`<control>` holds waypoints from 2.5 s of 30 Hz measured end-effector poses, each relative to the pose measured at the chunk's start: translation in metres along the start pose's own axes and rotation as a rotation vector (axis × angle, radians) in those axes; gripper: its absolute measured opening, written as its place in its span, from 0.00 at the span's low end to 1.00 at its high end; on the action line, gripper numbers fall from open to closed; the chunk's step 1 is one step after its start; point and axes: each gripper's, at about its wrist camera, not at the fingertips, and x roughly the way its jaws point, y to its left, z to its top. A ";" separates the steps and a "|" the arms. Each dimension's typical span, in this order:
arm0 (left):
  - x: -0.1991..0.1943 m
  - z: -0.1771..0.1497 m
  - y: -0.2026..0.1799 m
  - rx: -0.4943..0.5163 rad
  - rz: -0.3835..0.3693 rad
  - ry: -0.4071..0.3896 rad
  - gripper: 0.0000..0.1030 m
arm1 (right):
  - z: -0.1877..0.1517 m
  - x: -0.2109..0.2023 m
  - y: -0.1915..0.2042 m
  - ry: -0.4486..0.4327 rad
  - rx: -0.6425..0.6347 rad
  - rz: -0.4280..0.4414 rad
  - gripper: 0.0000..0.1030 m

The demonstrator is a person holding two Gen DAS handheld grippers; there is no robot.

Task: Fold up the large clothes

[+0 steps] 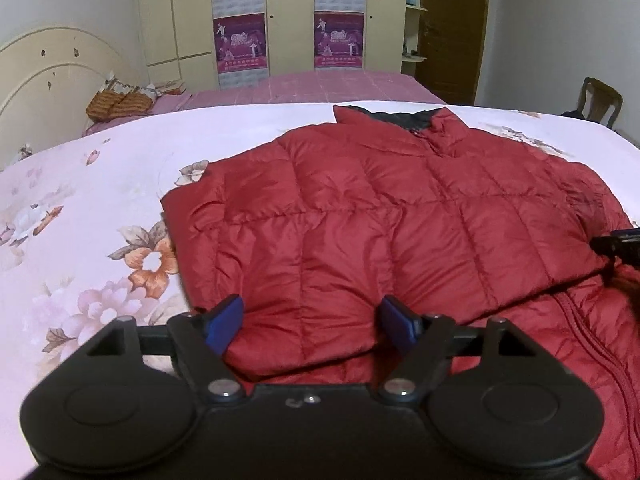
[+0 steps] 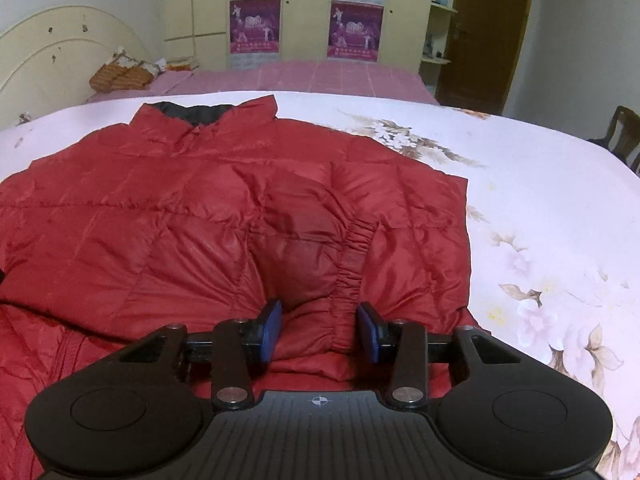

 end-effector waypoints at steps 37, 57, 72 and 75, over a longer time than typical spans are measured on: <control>-0.188 -0.162 0.035 -0.363 -0.011 0.061 0.76 | -0.171 -0.223 -0.145 -0.027 0.337 0.196 0.62; -0.184 -0.195 0.048 -0.692 -0.345 0.042 0.46 | -0.219 -0.205 -0.169 0.088 0.664 0.546 0.32; -0.209 -0.190 0.044 -0.720 -0.300 -0.059 0.06 | -0.208 -0.225 -0.173 0.029 0.625 0.614 0.06; -0.216 -0.175 0.045 -0.728 -0.314 -0.109 0.06 | -0.188 -0.233 -0.176 -0.015 0.602 0.627 0.06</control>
